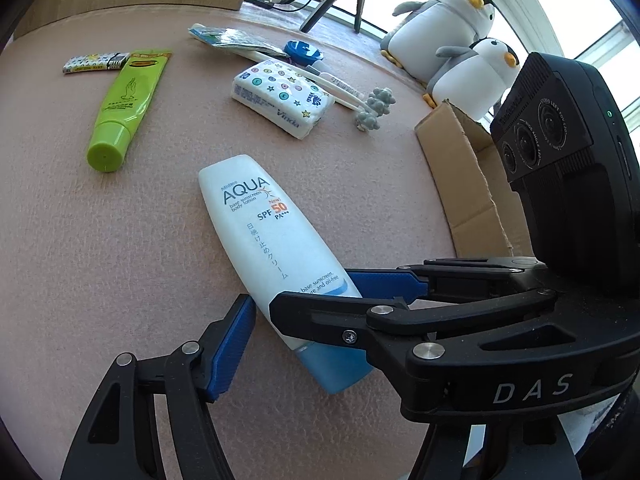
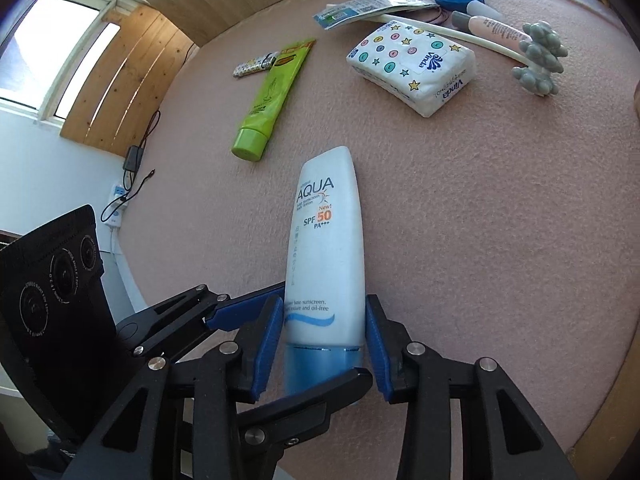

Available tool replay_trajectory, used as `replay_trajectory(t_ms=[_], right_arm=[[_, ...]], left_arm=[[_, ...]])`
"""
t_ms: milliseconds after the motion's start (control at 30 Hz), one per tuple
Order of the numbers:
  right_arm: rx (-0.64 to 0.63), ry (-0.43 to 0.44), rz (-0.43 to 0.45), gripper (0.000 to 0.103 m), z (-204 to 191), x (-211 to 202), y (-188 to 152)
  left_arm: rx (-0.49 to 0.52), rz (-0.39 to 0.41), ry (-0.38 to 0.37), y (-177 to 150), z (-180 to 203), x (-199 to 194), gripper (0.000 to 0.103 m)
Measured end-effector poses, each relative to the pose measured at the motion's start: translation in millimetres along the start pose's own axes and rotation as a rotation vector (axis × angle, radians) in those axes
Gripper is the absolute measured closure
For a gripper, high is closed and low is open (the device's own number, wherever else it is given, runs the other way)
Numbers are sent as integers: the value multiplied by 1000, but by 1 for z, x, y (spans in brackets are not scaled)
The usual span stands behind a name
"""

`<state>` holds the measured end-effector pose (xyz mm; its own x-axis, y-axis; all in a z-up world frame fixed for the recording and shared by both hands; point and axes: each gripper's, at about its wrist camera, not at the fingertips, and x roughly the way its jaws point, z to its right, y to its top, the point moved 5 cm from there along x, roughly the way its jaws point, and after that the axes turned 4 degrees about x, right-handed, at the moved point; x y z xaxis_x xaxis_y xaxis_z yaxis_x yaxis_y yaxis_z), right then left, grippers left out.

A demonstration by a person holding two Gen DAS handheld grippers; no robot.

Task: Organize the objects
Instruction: 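Lift the AQUA tube with the left tool and carry it toward the box, then lower the AQUA tube into the box and open the left tool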

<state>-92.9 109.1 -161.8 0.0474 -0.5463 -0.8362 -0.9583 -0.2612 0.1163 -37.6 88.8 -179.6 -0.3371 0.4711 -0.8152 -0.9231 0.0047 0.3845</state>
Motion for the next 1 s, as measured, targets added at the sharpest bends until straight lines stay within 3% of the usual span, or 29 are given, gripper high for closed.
replay_trajectory(t_ms=[300, 533, 767, 1000], right_arm=[[33, 24, 125, 66, 7, -49, -6], [83, 6, 254, 66, 25, -106, -23], [178, -35, 353, 66, 74, -158, -38], [280, -67, 404, 66, 121, -183, -53]], left_arm=[[106, 49, 7, 19, 43, -17, 32], [219, 65, -56, 36, 104, -16, 32], [335, 37, -124, 49, 173, 17, 32], [410, -17, -174, 51, 221, 55, 33]])
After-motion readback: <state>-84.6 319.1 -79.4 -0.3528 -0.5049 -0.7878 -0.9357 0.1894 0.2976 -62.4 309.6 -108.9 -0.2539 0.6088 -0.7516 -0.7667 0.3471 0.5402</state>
